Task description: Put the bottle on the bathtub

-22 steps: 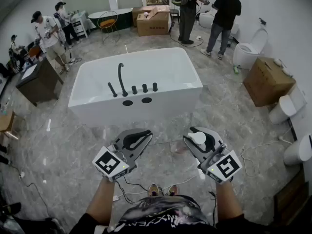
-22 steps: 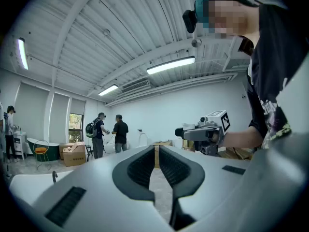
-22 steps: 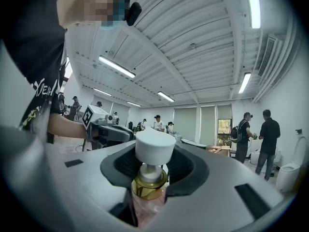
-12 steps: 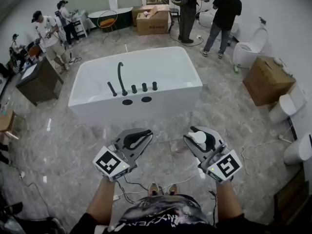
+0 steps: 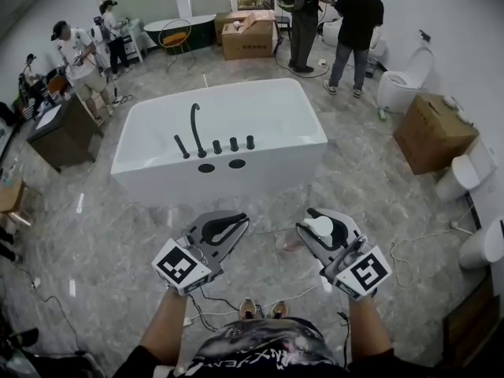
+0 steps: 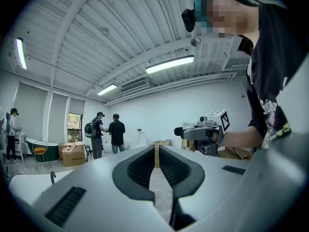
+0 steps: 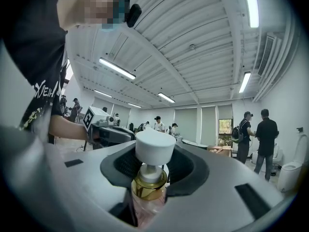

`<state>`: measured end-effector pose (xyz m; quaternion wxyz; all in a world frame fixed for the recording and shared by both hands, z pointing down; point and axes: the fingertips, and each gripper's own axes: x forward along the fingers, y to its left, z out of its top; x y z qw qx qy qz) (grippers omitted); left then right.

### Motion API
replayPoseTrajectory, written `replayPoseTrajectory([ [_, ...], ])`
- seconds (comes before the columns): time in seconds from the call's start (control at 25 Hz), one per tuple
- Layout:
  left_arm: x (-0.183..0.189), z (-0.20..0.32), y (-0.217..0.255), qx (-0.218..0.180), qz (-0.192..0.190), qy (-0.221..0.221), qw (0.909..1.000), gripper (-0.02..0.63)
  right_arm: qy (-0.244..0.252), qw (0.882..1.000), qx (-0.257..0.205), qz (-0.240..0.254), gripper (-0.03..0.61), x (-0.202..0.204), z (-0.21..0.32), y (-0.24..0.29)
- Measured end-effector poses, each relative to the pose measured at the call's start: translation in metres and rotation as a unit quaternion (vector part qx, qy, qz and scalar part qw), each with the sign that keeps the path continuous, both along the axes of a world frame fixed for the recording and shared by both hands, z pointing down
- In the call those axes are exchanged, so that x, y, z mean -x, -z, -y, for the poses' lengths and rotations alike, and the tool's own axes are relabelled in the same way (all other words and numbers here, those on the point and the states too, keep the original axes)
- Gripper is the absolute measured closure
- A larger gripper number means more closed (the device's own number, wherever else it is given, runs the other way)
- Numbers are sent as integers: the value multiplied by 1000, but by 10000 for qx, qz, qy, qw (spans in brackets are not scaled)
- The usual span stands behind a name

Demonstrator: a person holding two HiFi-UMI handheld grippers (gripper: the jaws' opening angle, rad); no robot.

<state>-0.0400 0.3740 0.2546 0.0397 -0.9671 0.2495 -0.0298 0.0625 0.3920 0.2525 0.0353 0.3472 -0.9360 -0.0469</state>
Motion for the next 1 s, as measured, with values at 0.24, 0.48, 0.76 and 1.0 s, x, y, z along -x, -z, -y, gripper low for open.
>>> replayPoseTrajectory([
  [0.24, -3, -2, -6, 71, 84, 59, 9999, 571, 3, 10000, -8, -53, 437, -3, -2, -4],
  [0.48, -13, -5, -12, 77, 213, 144, 9996, 572, 43, 10000, -59, -3, 437, -14, -4, -6],
  [0.76, -36, -11, -22, 70, 345, 331, 9988, 571, 255, 9995, -192, 46, 437, -35, -9, -8],
  [1.0, -51, -24, -24, -7, 265, 235, 9994, 572, 209, 9988, -408, 172, 437, -43, -11, -1],
])
